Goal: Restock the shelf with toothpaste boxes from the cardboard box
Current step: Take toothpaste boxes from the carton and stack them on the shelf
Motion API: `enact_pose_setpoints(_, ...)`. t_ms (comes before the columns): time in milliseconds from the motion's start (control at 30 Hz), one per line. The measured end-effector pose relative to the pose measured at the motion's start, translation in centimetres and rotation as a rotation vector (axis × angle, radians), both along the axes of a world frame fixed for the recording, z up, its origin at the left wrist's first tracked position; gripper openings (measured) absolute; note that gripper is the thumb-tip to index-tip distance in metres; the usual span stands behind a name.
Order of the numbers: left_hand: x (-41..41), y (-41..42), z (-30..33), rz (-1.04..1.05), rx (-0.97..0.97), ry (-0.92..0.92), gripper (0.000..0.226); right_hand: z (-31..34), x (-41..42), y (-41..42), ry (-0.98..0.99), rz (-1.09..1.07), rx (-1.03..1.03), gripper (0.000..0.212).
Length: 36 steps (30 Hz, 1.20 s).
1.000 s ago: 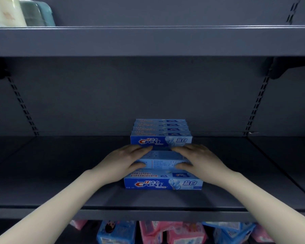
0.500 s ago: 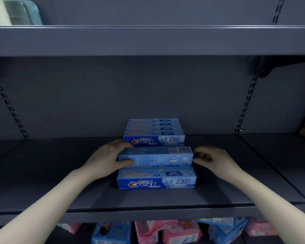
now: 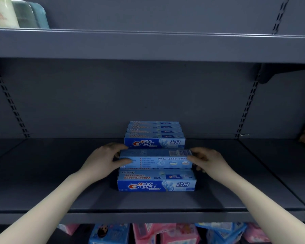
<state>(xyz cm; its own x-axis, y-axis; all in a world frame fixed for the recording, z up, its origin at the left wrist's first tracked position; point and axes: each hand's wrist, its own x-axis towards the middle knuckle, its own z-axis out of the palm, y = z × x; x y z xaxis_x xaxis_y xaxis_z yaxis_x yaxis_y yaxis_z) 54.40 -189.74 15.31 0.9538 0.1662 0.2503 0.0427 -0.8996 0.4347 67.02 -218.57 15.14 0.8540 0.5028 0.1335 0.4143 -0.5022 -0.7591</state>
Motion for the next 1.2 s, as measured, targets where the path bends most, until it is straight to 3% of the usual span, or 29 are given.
enact_pose_setpoints(367, -0.5, -1.1, -0.5, 0.046, -0.043, -0.133, 0.038, 0.0, -0.2, -0.4, 0.028, -0.039, 0.082, 0.029)
enact_pose_setpoints(533, -1.5, -1.6, -1.1, 0.062, -0.176, -0.192, 0.017, -0.7, -0.7, -0.8, 0.033, -0.007, 0.144, 0.025)
enact_pose_setpoints(767, -1.8, -1.8, -1.4, 0.072, -0.24, -0.126, 0.028, -1.1, -0.9, -0.6, 0.047, -0.001, 0.178, 0.016)
enact_pose_setpoints(1000, -1.7, -1.8, -1.4, 0.054, -0.294, -0.129, 0.026, -0.9, -1.0, -0.2, 0.098, 0.008, 0.131, 0.041)
enact_pose_setpoints(1200, -1.8, -1.6, -1.1, 0.026, -0.303, -0.156, 0.033, -0.6, -0.9, -0.2, 0.08, 0.042, 0.159, 0.032)
